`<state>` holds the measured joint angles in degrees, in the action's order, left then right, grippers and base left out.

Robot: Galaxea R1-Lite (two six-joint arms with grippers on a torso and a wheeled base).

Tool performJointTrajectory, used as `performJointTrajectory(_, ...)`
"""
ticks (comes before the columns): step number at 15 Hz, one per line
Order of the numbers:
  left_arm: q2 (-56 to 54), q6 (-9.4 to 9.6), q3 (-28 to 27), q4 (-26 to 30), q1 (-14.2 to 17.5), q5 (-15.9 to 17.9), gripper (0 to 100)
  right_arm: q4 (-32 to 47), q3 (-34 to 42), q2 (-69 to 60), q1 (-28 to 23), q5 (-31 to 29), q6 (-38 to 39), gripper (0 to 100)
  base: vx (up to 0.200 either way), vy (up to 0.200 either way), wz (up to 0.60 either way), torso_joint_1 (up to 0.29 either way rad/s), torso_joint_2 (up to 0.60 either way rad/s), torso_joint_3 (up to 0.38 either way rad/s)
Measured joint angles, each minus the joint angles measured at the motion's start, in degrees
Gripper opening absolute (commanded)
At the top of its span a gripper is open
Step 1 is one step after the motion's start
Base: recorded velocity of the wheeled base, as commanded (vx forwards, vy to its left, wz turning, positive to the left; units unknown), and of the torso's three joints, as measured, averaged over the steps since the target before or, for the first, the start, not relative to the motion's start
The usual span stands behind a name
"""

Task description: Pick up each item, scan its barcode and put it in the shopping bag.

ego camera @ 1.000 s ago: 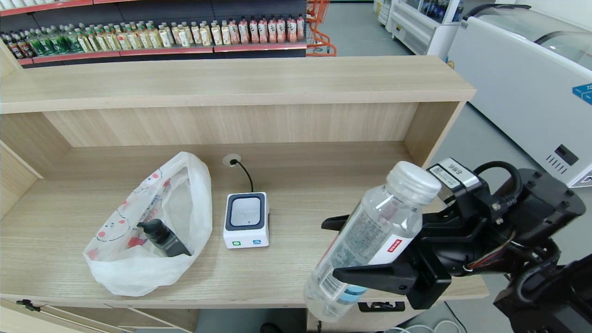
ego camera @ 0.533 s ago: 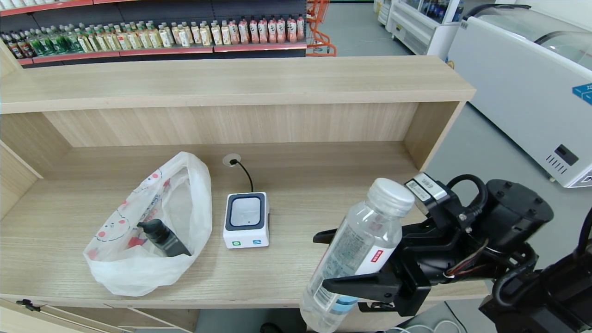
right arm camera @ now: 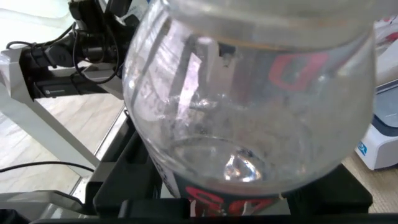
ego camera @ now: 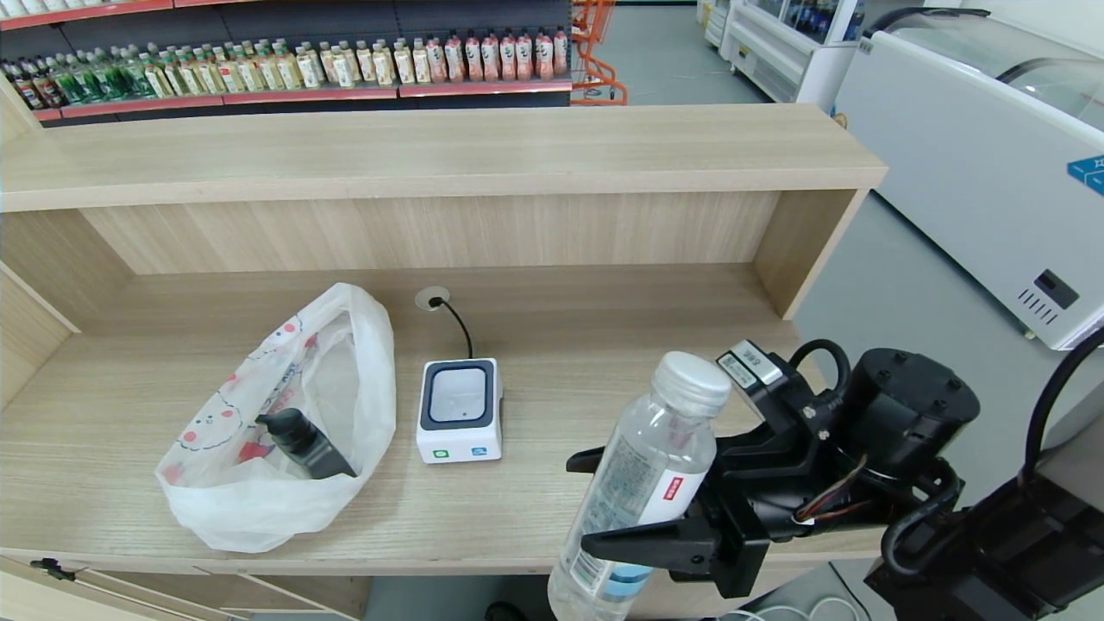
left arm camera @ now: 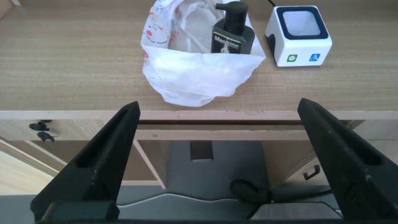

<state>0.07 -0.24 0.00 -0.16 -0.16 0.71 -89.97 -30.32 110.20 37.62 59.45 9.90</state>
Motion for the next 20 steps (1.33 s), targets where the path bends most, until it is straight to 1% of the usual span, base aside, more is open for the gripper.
performJointTrajectory(18,0.0,0.00,0.0,0.0,0.0,0.0,100,0.0,-0.1,1.4,0.5,-0.1,0.1,0,0.000,0.000,0.00,0.000,0.00,0.000)
performJointTrajectory(20,0.0,0.00,0.0,0.0,0.0,0.0,100,1.6,-0.1,0.5,0.5,-0.1,0.2,0,0.000,0.000,0.00,0.000,0.00,0.000)
